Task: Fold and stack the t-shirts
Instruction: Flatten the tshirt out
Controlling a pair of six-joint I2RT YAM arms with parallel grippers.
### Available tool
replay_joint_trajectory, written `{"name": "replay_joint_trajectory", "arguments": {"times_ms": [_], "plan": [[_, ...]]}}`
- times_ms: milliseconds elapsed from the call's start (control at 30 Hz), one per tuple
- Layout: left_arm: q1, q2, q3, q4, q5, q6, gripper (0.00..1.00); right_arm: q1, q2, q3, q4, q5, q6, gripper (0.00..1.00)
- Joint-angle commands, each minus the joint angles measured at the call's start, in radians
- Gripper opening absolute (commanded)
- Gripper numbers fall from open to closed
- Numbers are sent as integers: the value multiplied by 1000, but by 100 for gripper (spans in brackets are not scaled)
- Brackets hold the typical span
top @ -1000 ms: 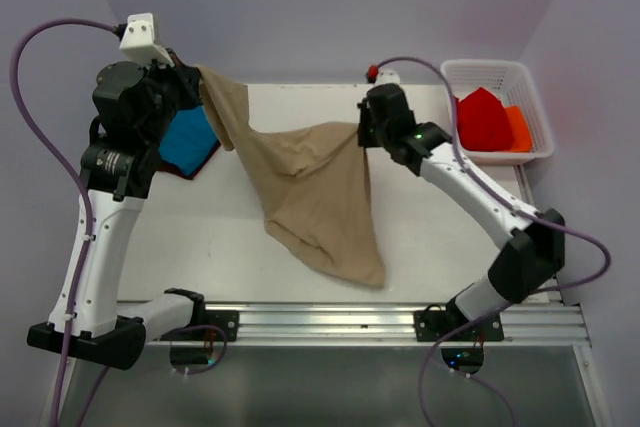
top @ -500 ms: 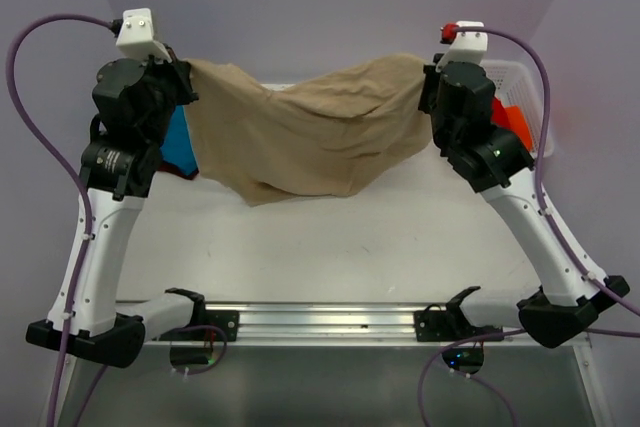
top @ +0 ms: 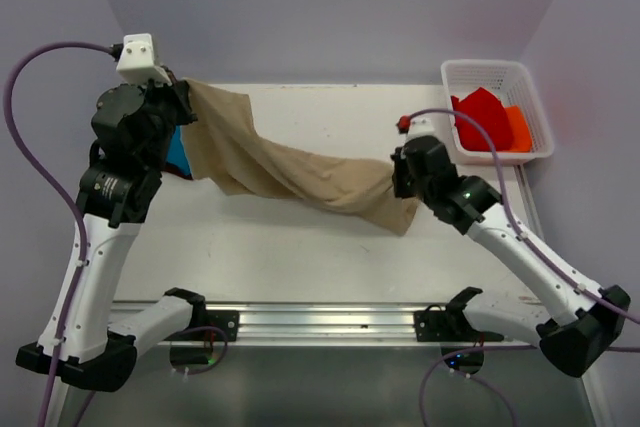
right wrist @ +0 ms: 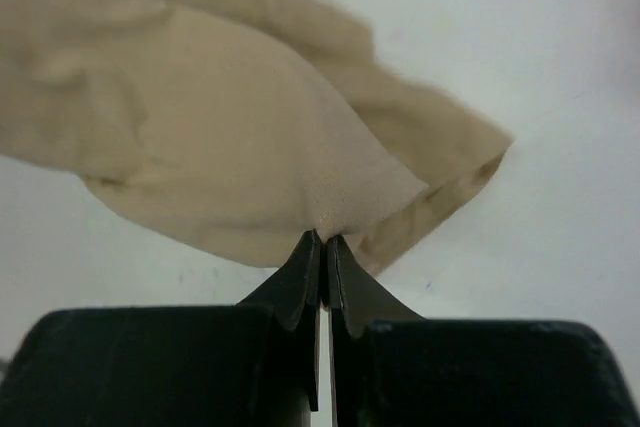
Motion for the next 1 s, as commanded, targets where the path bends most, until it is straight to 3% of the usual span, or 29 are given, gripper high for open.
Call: {"name": "replay_joint_trajectory", "arguments": {"times_ms": [0,200,367,433,467,600,800,900,933,967], "plan": [[-5,11,-43,47,1,-25,0,126,11,-197,12,-175,115,0],[-3,25,-74,57,10,-40,0,338,104,-346,137,-241,184,0],[-3,26,-93,67,8,-42,0,375,208,-434,276,-500,181,3],[-3,25,-100,70,5,-42,0,390,244,-455,342,-554,193,31],[-3,23,-101,71,5,-42,0,396,250,-468,351,-563,199,53],[-3,23,-106,71,5,-40,0,395,216,-442,327,-459,205,81],[-3,22,-103,71,13,-40,0,395,139,-364,234,-281,218,79],[-3,19,-107,70,14,-39,0,393,112,-343,186,-193,237,67],[-3,16,-112,70,11,-39,0,393,106,-334,171,-156,251,54],[-3,14,-115,71,13,-39,0,393,103,-327,142,-102,268,49]]}}
